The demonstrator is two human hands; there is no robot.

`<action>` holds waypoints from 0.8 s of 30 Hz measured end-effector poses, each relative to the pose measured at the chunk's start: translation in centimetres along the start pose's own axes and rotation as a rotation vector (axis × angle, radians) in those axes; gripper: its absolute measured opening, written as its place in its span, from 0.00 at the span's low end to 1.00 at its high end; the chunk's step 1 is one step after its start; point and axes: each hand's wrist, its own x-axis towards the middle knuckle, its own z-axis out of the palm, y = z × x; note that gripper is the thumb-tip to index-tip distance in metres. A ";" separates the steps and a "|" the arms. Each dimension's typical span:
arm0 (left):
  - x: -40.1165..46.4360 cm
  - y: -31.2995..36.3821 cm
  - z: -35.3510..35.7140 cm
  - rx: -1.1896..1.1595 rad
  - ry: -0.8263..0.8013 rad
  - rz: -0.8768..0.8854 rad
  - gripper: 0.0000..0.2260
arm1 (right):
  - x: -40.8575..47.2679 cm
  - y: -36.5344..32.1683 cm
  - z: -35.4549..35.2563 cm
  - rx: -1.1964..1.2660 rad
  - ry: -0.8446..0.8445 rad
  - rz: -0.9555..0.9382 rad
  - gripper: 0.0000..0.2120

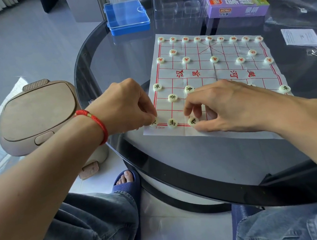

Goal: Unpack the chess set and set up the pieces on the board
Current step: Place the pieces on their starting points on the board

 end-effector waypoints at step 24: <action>-0.9 0.3 0.1 0.157 -0.042 0.068 0.15 | 0.2 0.0 0.1 -0.054 0.011 -0.040 0.11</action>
